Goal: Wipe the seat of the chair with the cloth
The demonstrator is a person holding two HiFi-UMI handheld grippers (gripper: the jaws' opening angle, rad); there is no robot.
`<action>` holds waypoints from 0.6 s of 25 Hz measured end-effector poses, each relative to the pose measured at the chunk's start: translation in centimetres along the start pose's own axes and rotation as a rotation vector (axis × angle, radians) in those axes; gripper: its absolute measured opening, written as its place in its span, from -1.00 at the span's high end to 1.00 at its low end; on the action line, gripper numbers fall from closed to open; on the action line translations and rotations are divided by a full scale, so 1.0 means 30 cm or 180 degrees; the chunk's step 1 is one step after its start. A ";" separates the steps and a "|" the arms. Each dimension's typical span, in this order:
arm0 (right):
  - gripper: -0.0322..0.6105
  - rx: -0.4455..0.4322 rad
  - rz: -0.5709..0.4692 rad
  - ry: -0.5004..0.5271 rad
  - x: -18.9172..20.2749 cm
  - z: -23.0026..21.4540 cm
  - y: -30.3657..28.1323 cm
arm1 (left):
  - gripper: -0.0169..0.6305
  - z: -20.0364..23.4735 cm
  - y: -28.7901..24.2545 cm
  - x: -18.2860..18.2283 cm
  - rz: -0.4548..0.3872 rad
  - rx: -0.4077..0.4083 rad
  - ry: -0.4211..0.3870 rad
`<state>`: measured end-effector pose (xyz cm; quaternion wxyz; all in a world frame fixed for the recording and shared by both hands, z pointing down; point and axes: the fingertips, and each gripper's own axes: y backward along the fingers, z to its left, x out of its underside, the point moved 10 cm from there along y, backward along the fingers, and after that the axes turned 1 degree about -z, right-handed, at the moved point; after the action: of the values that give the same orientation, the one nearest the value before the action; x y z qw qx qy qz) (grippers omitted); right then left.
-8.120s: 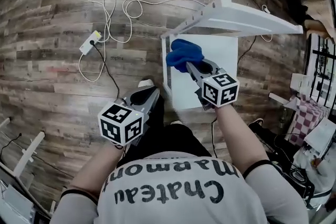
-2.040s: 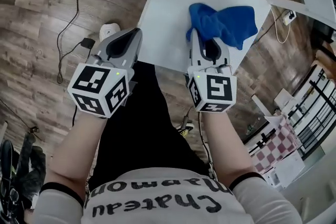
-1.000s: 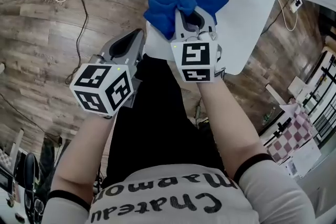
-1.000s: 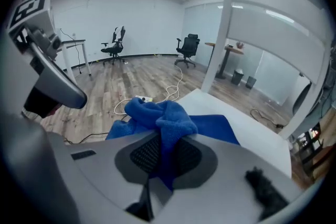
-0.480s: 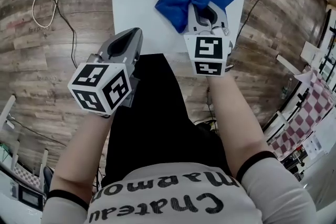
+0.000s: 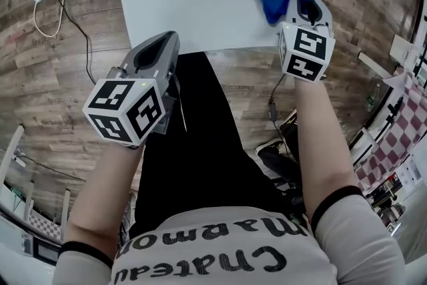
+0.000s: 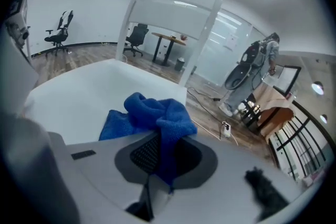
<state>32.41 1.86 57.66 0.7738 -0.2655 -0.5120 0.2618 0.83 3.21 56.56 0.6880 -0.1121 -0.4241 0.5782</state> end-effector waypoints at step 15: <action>0.73 -0.0452 -0.0090 -0.0090 -0.094 0.165 0.174 | 0.92 0.085 0.168 0.097 -0.0160 -0.0155 0.0149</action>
<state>26.15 4.42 53.93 0.7493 -0.3087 -0.5440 0.2176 -4.59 6.49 56.22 0.7090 -0.1316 -0.4246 0.5474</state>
